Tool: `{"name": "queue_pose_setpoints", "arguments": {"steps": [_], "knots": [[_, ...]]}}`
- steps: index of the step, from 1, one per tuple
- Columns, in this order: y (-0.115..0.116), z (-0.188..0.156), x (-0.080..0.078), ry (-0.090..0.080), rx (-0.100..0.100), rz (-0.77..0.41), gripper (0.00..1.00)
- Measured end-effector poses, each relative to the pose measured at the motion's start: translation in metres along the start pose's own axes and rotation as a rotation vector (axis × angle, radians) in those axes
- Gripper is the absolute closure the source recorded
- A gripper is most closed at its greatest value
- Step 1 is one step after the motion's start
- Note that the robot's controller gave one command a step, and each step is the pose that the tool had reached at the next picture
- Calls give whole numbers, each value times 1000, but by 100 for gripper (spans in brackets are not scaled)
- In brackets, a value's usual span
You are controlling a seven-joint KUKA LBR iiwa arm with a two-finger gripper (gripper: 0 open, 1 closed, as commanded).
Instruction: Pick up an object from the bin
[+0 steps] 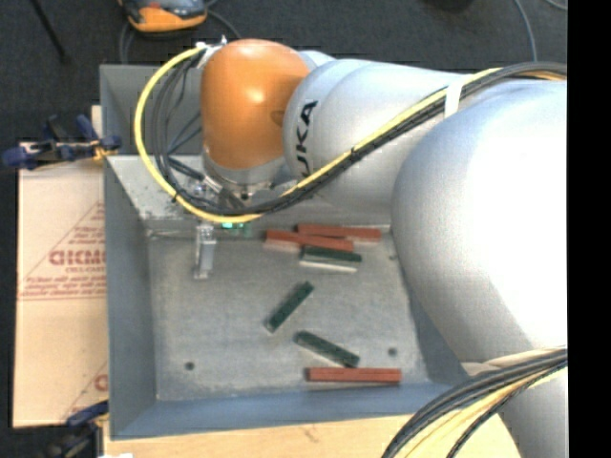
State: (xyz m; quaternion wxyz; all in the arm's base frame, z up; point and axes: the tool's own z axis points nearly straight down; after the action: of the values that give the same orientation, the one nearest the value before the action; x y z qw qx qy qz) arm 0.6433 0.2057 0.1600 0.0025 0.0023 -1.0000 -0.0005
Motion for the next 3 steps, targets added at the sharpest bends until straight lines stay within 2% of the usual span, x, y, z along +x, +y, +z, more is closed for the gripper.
{"name": "queue_pose_setpoints", "arguments": {"steps": [1,2,3], "knots": [[-1,-5,-2,-8,-2,3,0],[-22,89,-8,-9,0,-164,100],[-21,89,-8,-9,-1,-162,0]]}}
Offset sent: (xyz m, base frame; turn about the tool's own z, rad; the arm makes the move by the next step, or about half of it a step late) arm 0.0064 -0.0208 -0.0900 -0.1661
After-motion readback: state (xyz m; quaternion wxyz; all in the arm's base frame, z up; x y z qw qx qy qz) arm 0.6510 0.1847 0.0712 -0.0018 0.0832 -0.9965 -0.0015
